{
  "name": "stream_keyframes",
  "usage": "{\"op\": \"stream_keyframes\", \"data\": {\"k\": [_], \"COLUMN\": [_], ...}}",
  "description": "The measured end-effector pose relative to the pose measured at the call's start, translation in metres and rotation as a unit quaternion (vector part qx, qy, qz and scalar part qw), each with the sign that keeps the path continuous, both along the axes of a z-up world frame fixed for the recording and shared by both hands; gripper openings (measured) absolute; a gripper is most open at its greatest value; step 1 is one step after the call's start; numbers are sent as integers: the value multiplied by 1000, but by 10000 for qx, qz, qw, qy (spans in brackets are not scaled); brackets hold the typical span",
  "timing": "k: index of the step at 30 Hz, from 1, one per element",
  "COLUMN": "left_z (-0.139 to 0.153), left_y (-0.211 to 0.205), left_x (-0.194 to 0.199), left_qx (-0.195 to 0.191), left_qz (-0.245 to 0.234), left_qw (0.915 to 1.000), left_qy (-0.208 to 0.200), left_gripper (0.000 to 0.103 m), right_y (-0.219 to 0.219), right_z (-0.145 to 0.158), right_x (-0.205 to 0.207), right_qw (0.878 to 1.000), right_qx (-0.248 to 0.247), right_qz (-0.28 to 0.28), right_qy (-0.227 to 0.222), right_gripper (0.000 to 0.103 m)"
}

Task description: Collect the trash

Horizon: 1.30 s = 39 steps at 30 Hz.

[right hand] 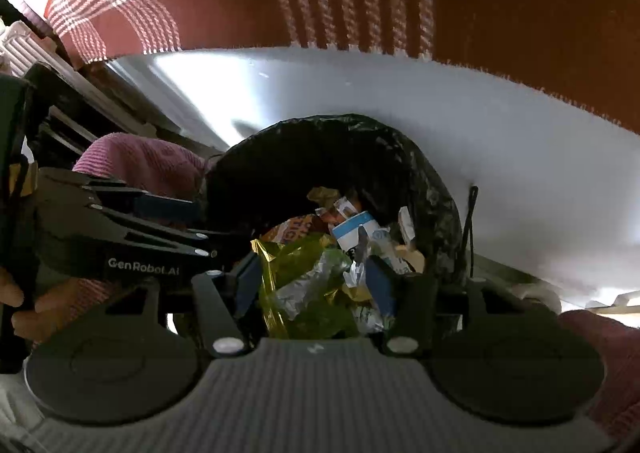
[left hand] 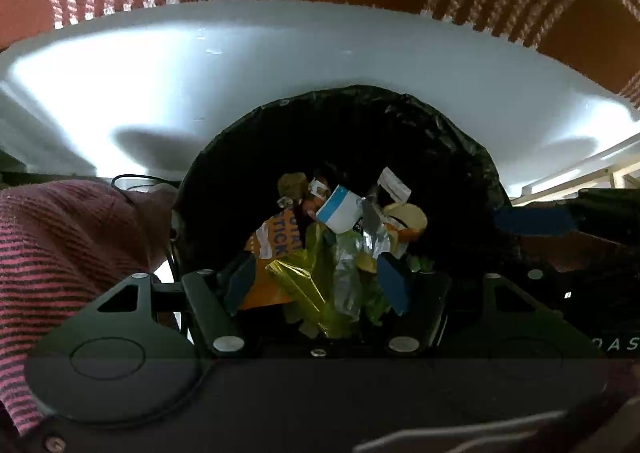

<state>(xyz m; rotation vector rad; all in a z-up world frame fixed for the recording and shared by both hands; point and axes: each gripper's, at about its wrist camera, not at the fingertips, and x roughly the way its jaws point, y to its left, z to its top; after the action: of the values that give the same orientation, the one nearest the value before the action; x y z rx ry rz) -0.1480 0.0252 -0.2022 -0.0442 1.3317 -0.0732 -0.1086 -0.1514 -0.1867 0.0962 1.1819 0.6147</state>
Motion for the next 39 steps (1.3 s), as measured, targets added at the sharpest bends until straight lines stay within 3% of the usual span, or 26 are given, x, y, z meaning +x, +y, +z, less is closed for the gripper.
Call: {"op": "stream_keyframes", "data": {"k": [39], "left_z": [-4], "left_y": [-2], "left_x": [1], "left_qx": [26], "left_qz": [-30], "left_qw": [10000], "left_qy": [82], "left_gripper": [70], "right_y": [0], "right_z": [-1], "right_x": [0], "right_qw": [10000], "right_qx": [-11], "right_qz": [15], "right_qy": [-14], "right_gripper": [72]}}
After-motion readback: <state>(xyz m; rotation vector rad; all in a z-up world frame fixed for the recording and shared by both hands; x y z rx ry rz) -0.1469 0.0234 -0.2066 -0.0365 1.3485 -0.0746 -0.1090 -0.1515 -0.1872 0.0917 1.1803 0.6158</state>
